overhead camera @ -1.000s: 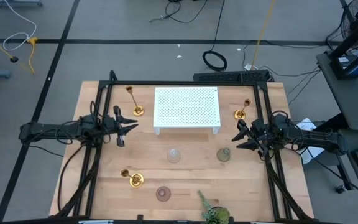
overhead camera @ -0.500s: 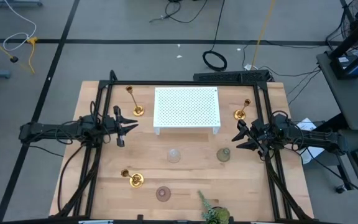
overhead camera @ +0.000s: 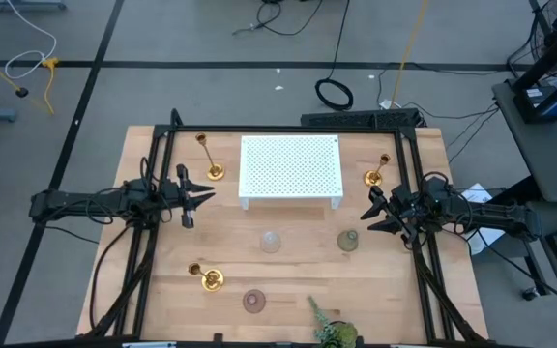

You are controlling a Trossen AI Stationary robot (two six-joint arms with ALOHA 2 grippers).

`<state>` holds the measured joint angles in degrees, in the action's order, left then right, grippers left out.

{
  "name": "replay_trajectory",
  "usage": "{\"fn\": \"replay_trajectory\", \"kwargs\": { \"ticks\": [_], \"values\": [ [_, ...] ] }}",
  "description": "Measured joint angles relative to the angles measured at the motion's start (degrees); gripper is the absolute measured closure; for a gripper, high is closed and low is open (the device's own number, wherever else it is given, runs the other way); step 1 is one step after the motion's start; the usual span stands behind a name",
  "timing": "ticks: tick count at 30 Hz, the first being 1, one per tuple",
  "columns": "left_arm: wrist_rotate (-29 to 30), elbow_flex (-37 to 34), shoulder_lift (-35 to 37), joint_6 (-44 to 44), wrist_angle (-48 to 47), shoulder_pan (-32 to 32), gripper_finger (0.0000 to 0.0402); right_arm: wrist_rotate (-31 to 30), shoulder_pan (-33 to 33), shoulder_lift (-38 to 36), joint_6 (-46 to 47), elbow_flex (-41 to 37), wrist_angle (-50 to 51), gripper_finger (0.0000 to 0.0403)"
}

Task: Pick & Place candle stick holders
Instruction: Put the top left gold candle holder on the shelf

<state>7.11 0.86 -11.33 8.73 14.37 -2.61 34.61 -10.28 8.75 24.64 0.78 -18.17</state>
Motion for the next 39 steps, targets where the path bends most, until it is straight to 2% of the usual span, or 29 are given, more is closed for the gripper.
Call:
{"fn": "replay_trajectory", "kwargs": {
  "ticks": [23, 30, 36, 39],
  "values": [
    [0.02, 0.02, 0.00, 0.00, 0.00, 0.02, 0.0325, -0.35, 0.00, -0.02, -0.09, 0.00, -0.09, 0.0248],
    [0.00, 0.00, -0.02, 0.10, 1.02, 0.02, 0.0325, -7.35, 0.00, 0.00, -3.10, 0.02, -0.15, 0.0248],
    [-0.05, 0.00, -0.02, -7.87, 3.34, 0.02, 0.0325, -7.82, 0.00, 0.00, -7.11, 0.01, 0.02, 0.0248],
    [0.54, 0.00, -0.02, -8.51, 3.46, 0.02, 0.0325, -7.85, 0.00, 0.00, -9.80, 0.02, 0.00, 0.0248]
  ]
}}
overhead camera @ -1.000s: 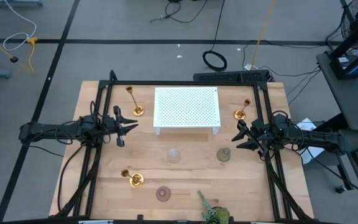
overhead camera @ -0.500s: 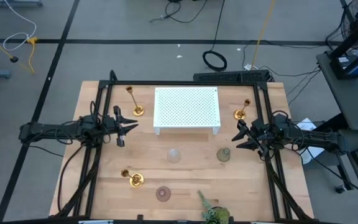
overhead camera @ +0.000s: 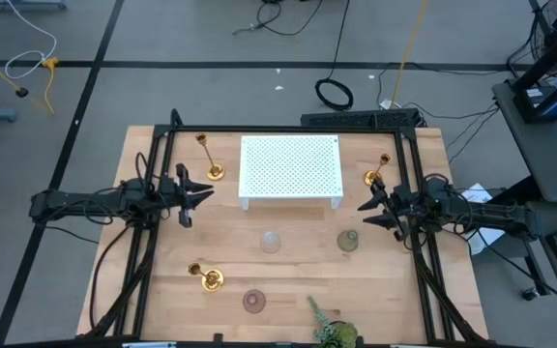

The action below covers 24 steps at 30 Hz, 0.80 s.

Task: Pick & Place candle stick holders
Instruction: Put the top left gold candle holder on the shelf

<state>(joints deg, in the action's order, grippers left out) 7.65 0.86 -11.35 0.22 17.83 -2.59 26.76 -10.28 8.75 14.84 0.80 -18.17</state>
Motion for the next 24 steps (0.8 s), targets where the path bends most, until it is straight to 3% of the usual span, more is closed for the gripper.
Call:
{"fn": "replay_trajectory", "kwargs": {
  "ticks": [4, 9, 14, 19, 24],
  "values": [
    [2.80, 0.00, 0.00, 2.15, 0.89, -0.02, 0.0325, -2.00, 0.00, 0.00, -1.04, -0.01, -0.37, 0.0248],
    [1.82, 0.00, 0.00, 1.17, 1.51, 0.00, 0.0325, -12.08, 0.00, 0.00, -3.03, 0.00, -0.44, 0.0248],
    [12.18, 0.07, 0.00, 2.24, -0.12, -0.13, 0.0318, -19.45, -0.02, 0.78, -6.53, 0.00, -0.49, 0.0248],
    [17.83, 0.07, -0.70, 0.68, -4.99, -2.52, 0.0270, -23.67, -0.02, 2.62, -7.02, 0.00, -2.08, 0.0248],
    [22.05, 0.07, -3.05, 2.24, -3.42, -6.73, 0.0201, -24.11, -0.02, 5.17, -7.22, 0.00, -6.36, 0.0248]
  ]
}}
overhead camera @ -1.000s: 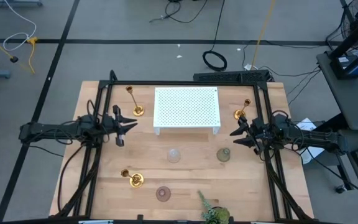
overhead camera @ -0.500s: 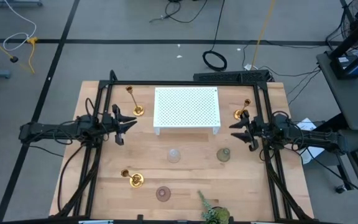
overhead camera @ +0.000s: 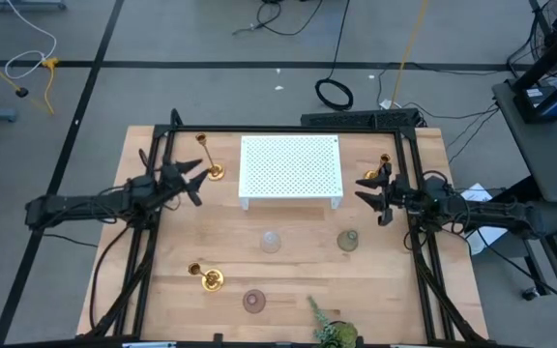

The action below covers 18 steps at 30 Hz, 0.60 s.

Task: Pick & Place candle stick holders
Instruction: Put the top left gold candle holder on the shelf

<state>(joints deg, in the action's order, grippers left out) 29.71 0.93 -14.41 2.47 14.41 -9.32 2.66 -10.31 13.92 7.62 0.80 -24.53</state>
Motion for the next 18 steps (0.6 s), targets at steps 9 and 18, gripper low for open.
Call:
{"fn": "replay_trajectory", "kwargs": {
  "ticks": [9, 18],
  "values": [
    [4.72, 0.00, -5.85, -6.08, 0.19, -7.80, 0.0158, -0.22, 0.00, 4.00, -5.89, 0.00, -3.24, 0.0248],
    [-0.16, 0.02, -17.44, -6.66, 12.51, -13.69, 0.0158, -5.77, -0.13, 7.77, -8.57, -0.01, -9.33, 0.0248]
  ]
}}
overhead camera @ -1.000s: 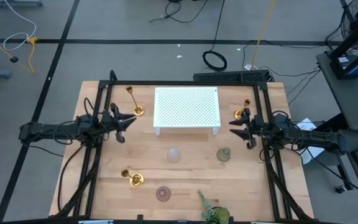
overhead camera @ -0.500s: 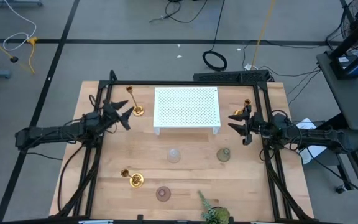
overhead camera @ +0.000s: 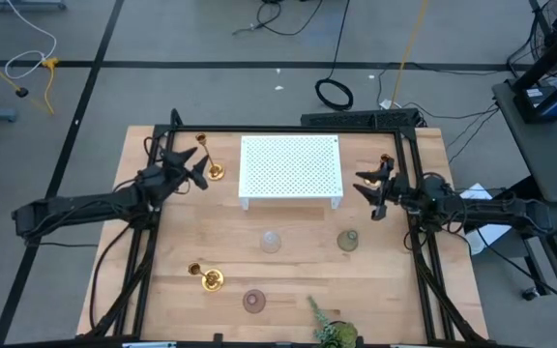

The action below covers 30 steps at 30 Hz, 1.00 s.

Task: Pick & Place candle stick holders
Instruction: Put the top left gold candle holder on the shelf

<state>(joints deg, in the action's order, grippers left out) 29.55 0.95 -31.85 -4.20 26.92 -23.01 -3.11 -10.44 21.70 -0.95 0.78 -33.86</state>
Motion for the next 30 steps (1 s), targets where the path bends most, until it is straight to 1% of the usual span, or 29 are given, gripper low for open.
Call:
{"fn": "replay_trajectory", "kwargs": {
  "ticks": [4, 8, 14, 16, 20, 26, 30],
  "values": [
    [-0.07, 0.00, -4.87, -0.57, 3.15, -2.13, 0.0158, 0.09, 0.00, 1.46, -1.54, 0.01, -1.86, 0.0248],
    [-2.18, 0.00, -9.17, -0.59, 7.44, -3.74, 0.0158, 0.10, 0.00, 2.70, -3.01, 0.01, -3.78, 0.0248],
    [-2.33, 0.00, -13.01, 0.78, 10.34, -5.31, 0.0159, 0.11, 0.00, 3.96, -3.21, -0.01, -4.99, 0.0248],
    [-2.66, 0.00, -13.87, 0.47, 10.27, -5.56, 0.0169, 0.10, 0.00, 4.26, -3.21, 0.00, -4.99, 0.0248],
    [-5.79, 0.00, -15.18, 1.84, 11.67, -6.47, 0.0220, 0.11, 0.00, 4.74, -3.87, -0.01, -4.99, 0.0248],
    [-6.28, 0.00, -16.14, 2.41, 13.96, -8.17, 0.0310, 0.13, 0.02, 4.95, -4.28, -0.01, -4.97, 0.0248],
    [-9.28, 0.00, -16.14, 2.36, 13.96, -8.54, 0.0366, 0.13, 0.01, 5.02, -4.28, -0.01, -4.97, 0.0248]
  ]
}}
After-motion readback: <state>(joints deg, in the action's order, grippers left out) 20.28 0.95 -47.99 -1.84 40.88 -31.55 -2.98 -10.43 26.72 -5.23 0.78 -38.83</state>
